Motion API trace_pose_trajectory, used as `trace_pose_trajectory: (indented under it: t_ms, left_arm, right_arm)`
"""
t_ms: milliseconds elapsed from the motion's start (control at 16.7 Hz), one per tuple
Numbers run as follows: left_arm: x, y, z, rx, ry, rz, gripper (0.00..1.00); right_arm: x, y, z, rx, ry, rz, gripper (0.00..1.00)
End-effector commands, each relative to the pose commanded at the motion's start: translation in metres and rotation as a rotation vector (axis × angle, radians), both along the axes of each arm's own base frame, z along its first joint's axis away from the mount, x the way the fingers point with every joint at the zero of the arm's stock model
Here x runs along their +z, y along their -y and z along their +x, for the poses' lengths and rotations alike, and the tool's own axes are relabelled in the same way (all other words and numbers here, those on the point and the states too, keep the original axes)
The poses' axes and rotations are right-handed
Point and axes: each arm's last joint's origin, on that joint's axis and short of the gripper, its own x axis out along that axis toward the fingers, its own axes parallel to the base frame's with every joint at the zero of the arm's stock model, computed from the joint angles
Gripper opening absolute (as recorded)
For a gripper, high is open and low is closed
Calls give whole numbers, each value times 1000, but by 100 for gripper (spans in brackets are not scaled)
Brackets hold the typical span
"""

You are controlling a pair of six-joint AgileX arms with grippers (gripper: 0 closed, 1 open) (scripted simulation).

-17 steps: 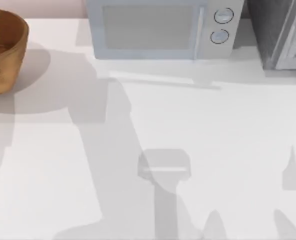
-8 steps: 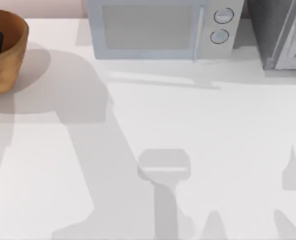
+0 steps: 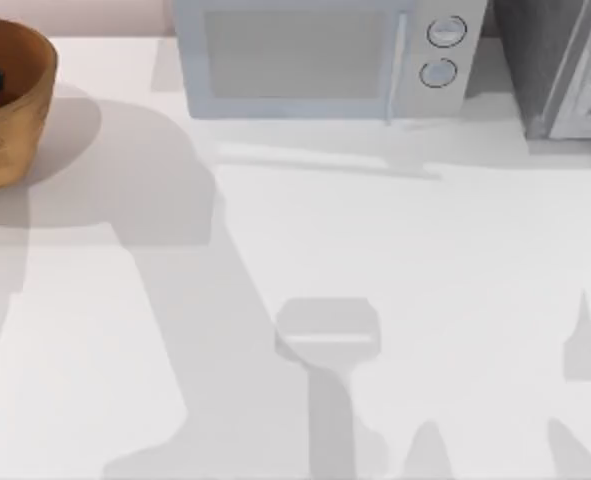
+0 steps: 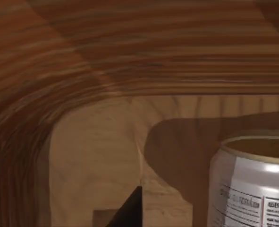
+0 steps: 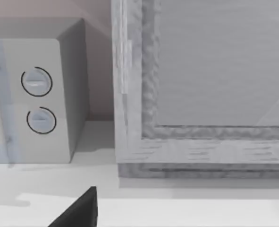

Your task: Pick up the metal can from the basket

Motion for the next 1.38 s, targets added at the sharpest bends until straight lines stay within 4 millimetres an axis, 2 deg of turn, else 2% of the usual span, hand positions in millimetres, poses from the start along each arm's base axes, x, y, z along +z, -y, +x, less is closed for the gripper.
trace_pose_trajectory:
  t_ms: [360,840,900,1020,1140,1380]
  left_arm:
    - [0,0,0,0,0,0,2]
    - [0,0,0,0,0,0,0]
    - [19,-2,-2,9,34,13,0]
    - [22,-2,-3,10,39,18,0]
    - [33,2,-7,11,63,43,0]
    - [80,20,-33,11,162,126,0]
  right_arm:
    - [0,0,0,0,0,0,100]
    - [0,0,0,0,0,0,100]
    - [0,0,0,0,0,0,100]
    - [0,0,0,0,0,0,100]
    - [0,0,0,0,0,0,100]
    - [0,0,0,0,0,0,100]
